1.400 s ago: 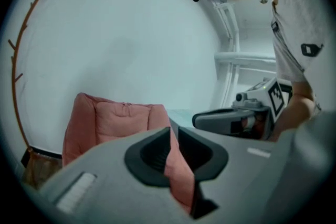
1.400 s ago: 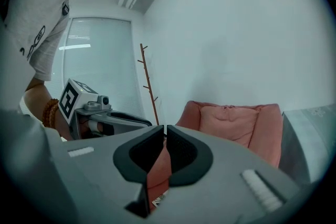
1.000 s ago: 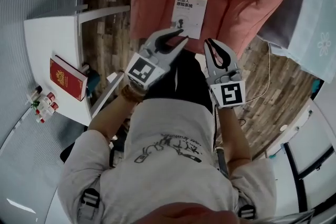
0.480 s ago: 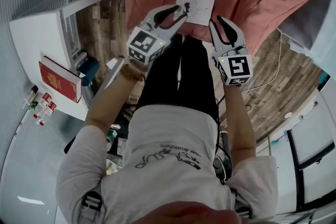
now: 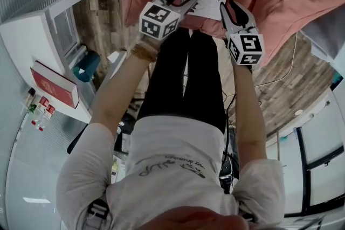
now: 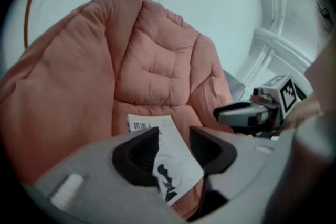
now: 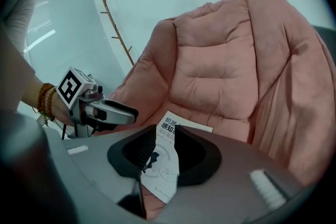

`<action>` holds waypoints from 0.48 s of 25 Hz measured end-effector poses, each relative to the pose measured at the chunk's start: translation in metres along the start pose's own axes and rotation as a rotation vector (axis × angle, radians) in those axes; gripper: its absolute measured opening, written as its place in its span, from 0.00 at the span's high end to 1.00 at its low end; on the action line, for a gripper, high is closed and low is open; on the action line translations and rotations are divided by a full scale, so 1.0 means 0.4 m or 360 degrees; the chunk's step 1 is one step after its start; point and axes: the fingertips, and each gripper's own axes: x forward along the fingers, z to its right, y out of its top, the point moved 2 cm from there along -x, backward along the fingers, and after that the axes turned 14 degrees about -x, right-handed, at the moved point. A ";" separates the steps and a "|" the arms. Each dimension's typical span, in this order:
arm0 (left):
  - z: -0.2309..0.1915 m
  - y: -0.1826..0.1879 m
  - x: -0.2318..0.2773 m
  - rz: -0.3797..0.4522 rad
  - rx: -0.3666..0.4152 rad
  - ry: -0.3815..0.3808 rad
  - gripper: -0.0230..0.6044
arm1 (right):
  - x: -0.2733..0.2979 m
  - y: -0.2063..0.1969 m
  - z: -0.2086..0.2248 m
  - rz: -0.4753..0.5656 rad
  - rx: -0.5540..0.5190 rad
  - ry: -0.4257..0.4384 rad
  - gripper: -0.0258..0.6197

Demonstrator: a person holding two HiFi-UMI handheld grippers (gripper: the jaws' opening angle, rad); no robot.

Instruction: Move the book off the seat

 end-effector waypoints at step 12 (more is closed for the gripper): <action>-0.169 -0.142 0.133 -0.0220 -0.0146 0.0115 0.57 | 0.188 -0.229 0.071 -0.0218 0.0242 -0.0030 0.71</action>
